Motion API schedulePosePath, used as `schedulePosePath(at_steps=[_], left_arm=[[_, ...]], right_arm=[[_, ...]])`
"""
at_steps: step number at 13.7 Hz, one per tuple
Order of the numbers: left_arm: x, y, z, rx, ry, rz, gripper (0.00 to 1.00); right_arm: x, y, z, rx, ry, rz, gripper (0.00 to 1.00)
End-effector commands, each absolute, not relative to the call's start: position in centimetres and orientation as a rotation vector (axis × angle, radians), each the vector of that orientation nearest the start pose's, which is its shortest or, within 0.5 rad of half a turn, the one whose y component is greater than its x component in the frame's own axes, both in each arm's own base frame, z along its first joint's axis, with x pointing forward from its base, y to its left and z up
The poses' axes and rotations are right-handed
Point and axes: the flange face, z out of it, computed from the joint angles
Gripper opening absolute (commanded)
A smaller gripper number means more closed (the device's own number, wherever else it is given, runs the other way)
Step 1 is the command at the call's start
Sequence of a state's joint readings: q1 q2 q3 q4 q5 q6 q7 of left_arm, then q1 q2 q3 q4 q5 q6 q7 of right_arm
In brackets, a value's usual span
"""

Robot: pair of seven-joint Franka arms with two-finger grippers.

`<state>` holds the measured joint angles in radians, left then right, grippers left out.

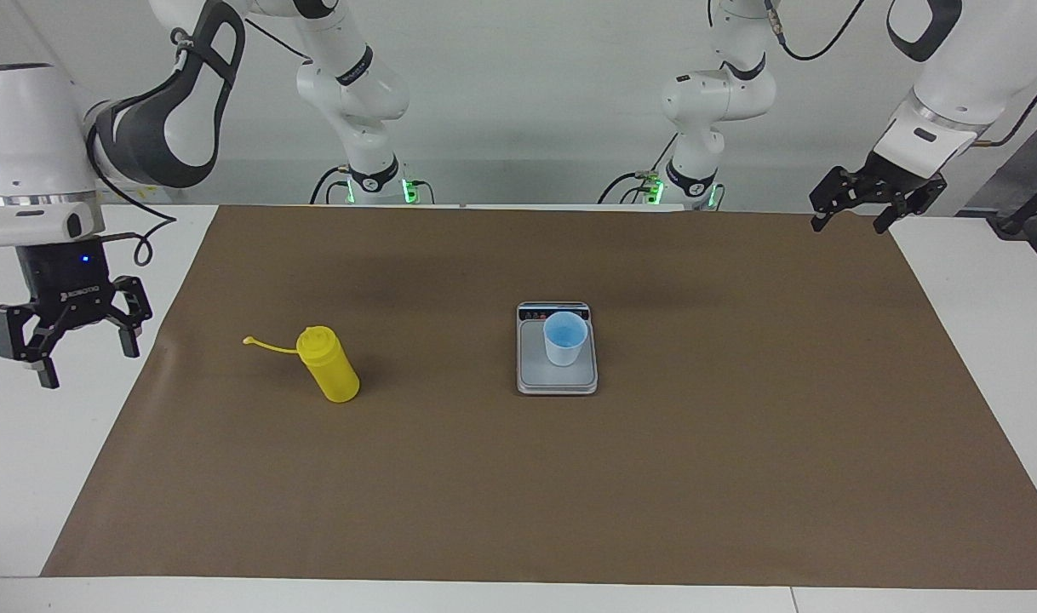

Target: Pour seasoning into cup on scale with both arms

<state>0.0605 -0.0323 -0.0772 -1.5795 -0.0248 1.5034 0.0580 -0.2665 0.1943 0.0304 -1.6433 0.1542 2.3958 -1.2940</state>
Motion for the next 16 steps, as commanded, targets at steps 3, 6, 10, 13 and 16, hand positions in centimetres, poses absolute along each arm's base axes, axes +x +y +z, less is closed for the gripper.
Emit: schedulePosePath(at_steps=[3,6,10,13,16], left_arm=[[52.9,-1.1,63.5,-3.146,0.104,0.075,1.00],[52.9,-1.1,63.5,-3.146,0.104,0.075,1.00],[52.9,-1.0,63.5,-3.145,0.104,0.075,1.00],[52.9,-1.0,63.5,-3.145,0.104,0.075,1.00],[52.9,-1.1,63.5,-3.146,0.104,0.075,1.00]], right_arm=[[64.0,-11.5,58.1,-3.089,-0.942,-0.741,1.00],[62.9,-7.6,58.9,-3.112,-0.497,-0.607,1.00],[61.4,-2.6,59.7,-3.129,-0.177,-0.456,1.00],[58.8,-0.3,61.1,-3.177,-0.022,-0.306,1.00],[56.4,0.6,62.2,-3.189,0.001,-0.186,1.00]])
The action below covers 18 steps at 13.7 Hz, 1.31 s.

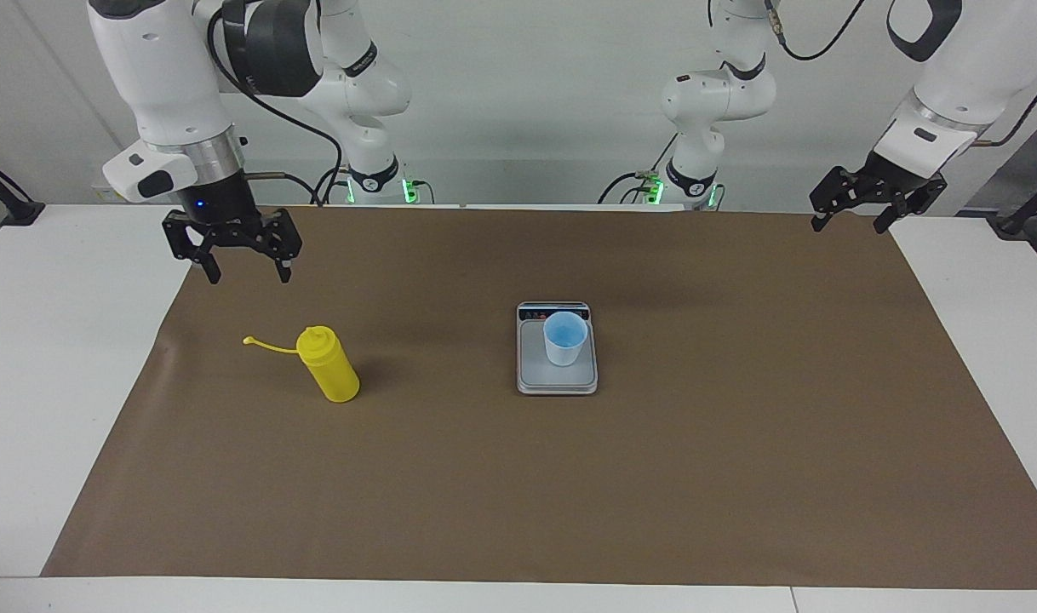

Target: Pour seasoning into cup on scale with both arms

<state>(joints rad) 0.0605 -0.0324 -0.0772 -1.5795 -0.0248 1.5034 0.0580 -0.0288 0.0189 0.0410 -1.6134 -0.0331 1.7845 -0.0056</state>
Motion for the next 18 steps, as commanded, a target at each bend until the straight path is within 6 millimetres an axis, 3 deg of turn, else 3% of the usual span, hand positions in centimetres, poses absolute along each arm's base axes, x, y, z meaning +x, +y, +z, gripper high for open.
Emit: schedulePosePath(at_steps=[1,4,8,14,18], left_arm=[[52.9,-1.1,63.4,-3.146,0.104,0.077,1.00],[52.9,-1.1,63.4,-3.146,0.104,0.077,1.00],[52.9,-1.0,63.5,-3.145,0.104,0.075,1.00],[52.9,-1.0,63.4,-3.146,0.102,0.077,1.00],[52.9,-1.0,63.4,-3.145,0.102,0.077,1.00]], right_arm=[[55.9,1.2,62.1,-3.193,-0.014,-0.133,1.00],[54.5,2.4,61.9,-3.199,-0.040,-0.029,1.00],[54.6,3.6,62.1,-3.179,0.137,-0.037,1.00],[55.4,1.8,62.1,-3.135,0.161,-0.101,1.00],[55.2,2.0,62.0,-3.133,0.156,-0.089,1.00]])
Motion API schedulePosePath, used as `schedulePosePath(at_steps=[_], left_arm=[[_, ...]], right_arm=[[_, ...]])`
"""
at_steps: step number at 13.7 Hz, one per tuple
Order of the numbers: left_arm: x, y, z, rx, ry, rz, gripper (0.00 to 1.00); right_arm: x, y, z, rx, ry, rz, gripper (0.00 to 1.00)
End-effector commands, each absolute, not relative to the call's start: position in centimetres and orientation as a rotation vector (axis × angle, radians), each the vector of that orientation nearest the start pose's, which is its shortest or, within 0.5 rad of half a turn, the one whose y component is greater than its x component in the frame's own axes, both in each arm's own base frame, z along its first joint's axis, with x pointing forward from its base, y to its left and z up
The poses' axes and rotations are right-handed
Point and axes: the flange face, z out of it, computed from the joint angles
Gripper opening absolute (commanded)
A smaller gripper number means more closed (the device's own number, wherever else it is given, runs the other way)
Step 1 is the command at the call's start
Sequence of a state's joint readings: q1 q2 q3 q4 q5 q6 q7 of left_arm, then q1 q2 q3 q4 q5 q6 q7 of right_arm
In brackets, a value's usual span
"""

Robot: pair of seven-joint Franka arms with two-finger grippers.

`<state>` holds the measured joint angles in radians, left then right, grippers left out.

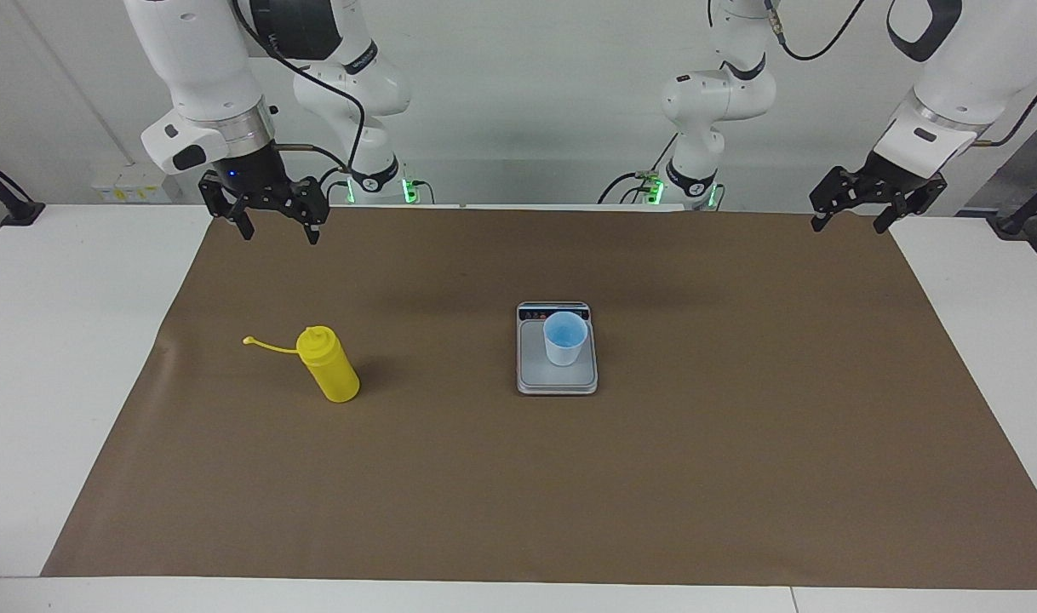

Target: Pour seasoning into cup on scale with both arms

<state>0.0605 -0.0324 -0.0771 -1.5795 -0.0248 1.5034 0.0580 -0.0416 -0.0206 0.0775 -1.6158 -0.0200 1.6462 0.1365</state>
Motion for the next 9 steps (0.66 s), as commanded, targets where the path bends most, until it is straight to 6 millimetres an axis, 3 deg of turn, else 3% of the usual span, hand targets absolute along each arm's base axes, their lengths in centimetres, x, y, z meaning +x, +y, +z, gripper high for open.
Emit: schedulePosePath(at_steps=[1,9], left_arm=[[52.88,-1.14,63.51,-3.146,0.107,0.075,1.00],[52.88,-1.06,63.51,-3.146,0.104,0.075,1.00]], right_arm=[[55.16,2.04,62.02,-3.133,0.154,-0.086,1.00],[54.90,1.62,61.81,-3.135,0.169,-0.065,1.00]])
